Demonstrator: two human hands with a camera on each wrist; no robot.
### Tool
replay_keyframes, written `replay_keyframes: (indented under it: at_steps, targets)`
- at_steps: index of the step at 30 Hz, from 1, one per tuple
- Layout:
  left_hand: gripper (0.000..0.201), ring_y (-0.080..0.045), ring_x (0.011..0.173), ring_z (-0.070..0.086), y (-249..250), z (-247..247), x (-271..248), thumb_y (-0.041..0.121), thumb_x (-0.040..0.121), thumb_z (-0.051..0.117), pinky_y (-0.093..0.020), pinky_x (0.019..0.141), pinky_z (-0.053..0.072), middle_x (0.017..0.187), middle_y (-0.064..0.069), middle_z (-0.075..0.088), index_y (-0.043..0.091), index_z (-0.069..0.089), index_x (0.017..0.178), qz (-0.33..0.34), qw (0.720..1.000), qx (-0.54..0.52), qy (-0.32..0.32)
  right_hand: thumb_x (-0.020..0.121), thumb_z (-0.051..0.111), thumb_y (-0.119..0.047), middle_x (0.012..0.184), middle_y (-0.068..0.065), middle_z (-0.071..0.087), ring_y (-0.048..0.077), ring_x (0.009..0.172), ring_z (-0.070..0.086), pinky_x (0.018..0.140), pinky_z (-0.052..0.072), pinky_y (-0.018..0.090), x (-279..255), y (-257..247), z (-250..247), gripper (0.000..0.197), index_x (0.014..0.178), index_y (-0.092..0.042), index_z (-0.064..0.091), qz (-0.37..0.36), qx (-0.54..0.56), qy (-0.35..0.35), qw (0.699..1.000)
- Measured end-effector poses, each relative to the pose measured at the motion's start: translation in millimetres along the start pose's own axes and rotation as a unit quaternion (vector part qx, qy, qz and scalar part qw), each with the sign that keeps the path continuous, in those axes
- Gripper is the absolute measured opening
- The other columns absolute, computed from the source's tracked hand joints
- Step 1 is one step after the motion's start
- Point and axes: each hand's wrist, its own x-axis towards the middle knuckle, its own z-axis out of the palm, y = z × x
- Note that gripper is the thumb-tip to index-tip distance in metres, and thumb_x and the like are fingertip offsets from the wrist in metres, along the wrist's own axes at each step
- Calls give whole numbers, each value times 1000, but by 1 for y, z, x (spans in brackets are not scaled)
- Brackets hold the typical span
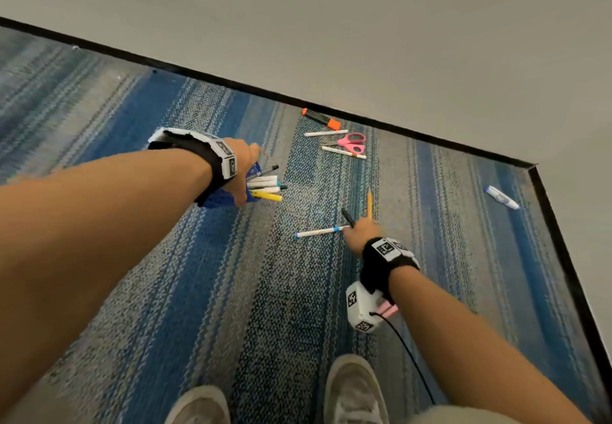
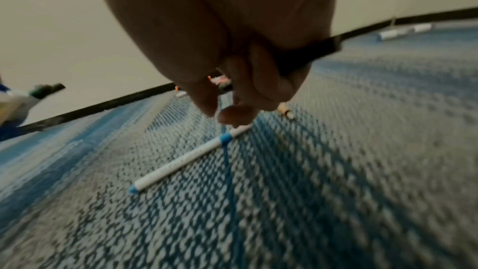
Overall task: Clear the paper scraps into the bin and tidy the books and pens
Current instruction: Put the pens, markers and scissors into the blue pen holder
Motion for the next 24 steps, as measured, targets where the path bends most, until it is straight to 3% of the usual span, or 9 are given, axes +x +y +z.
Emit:
replay_keyframes:
  at_steps: [2,5,8,11,14,18,20,24]
  targets:
    - [94,-32,97,61,11,10,3,47,62,82,-35,74,50,109,-13,60,5,36,133,5,1000,-14,1,90,52,-52,99,18,61,34,95,61,70,42,32,1,-5,13,52,100,-2,63,30,51,-6,998]
    - [88,-31,98,60,37,28,15,50,57,84,-37,80,53,110,-12,60,10,43,123,42,997,-71,-10,87,52,-58,110,18,65,35,102,62,78,47,34,7,-12,27,60,103,-2,64,52,90,0,995]
    - [84,-30,94,60,53,32,26,52,54,85,-39,81,52,105,-9,59,14,43,115,73,993,-96,-12,89,54,-51,99,17,66,33,90,63,69,44,33,18,-12,31,47,84,-5,60,45,92,14,995]
    - [84,-28,84,57,52,25,37,54,53,84,-38,73,51,97,-5,57,14,42,115,58,991,-122,17,93,46,-41,104,21,66,38,96,62,74,47,37,23,-7,21,44,101,0,59,15,90,53,994]
    - [94,-30,92,58,46,20,48,60,53,83,-41,78,51,109,-10,59,11,41,121,33,985,-167,37,98,39,-26,103,26,62,41,91,59,68,40,38,31,2,4,34,116,2,44,-20,156,144,977]
    - [89,-29,86,58,45,14,59,57,52,84,-41,74,53,103,-9,60,13,40,116,19,982,-176,57,101,35,-24,100,28,61,39,82,57,65,40,40,58,19,-17,27,111,0,39,-8,153,182,971]
    - [83,-29,84,59,50,12,64,55,54,83,-40,72,54,101,-8,60,14,40,112,17,982,-173,68,100,38,-33,103,27,61,40,86,58,70,44,42,70,24,-21,34,112,-2,42,13,142,176,974]
    - [71,-28,88,57,59,16,74,56,59,79,-39,73,48,105,-6,57,17,35,98,5,979,-172,113,88,57,-51,107,21,64,38,95,62,74,49,41,90,29,-21,57,119,-5,47,67,78,96,990]
